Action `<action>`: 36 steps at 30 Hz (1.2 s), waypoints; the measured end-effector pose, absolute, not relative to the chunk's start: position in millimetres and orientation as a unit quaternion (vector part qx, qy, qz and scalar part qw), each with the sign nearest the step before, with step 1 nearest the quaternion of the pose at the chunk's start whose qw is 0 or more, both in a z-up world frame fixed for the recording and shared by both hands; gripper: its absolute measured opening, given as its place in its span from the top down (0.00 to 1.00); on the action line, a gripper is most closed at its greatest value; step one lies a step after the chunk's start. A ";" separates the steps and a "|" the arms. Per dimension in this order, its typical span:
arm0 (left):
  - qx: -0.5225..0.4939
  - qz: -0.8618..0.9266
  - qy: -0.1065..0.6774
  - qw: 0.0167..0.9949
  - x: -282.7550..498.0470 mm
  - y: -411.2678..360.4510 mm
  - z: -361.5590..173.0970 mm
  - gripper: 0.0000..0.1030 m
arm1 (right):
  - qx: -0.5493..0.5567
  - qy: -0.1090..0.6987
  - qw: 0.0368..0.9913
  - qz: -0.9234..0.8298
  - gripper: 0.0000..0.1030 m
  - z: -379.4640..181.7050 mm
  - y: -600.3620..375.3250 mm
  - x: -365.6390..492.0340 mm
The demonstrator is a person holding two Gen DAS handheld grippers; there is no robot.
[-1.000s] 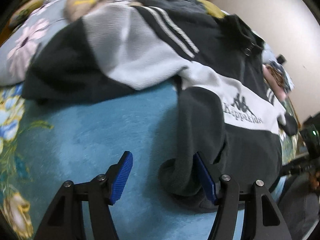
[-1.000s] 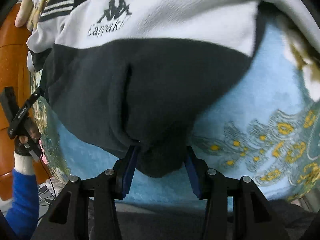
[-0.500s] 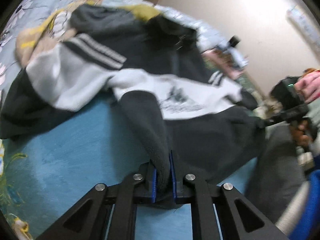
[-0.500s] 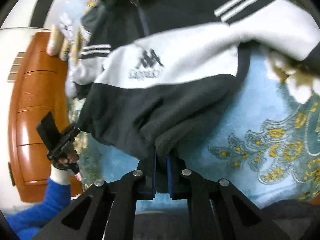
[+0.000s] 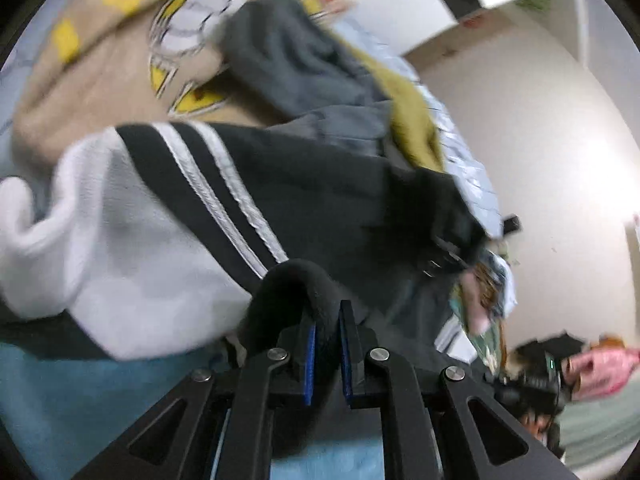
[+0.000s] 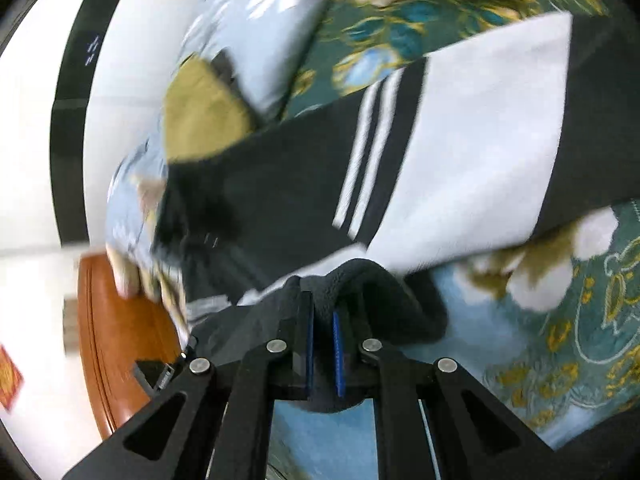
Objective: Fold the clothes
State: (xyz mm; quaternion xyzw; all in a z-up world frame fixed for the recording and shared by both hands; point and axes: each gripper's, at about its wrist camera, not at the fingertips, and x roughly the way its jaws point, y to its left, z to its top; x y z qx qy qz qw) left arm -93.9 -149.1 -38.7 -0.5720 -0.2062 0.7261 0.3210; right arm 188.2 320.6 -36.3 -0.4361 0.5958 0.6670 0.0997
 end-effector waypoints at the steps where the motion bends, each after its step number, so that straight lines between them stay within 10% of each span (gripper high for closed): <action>1: -0.579 0.725 -0.206 0.312 -98.7 -143.2 -44.2 0.89 | -0.434 0.602 0.105 0.662 0.92 -42.1 324.7 188.3; 4: -0.587 0.718 -0.195 0.319 -99.3 -133.2 -48.3 0.86 | -0.437 0.604 0.111 0.657 0.90 -56.8 328.9 185.0; 7: -0.591 0.710 -0.188 0.335 -91.2 -133.6 -49.5 0.38 | -0.436 0.600 0.097 0.663 0.86 -65.4 325.5 181.1; 13: -0.607 0.695 -0.162 0.350 -59.4 -139.0 -69.9 0.36 | -0.461 0.583 0.077 0.665 0.59 -80.0 311.8 181.4; 16: -0.607 0.702 -0.144 0.343 -50.6 -137.2 -69.7 0.39 | -0.473 0.562 0.070 0.675 0.58 -77.1 302.8 178.1; 20: -0.629 0.696 -0.127 0.323 -40.2 -138.8 -68.4 0.88 | -0.494 0.527 0.056 0.690 0.73 -61.2 289.3 176.5; 36: -0.662 0.689 -0.054 0.289 104.5 -233.5 40.1 0.92 | -0.573 0.399 -0.077 0.712 0.86 6.3 201.6 271.9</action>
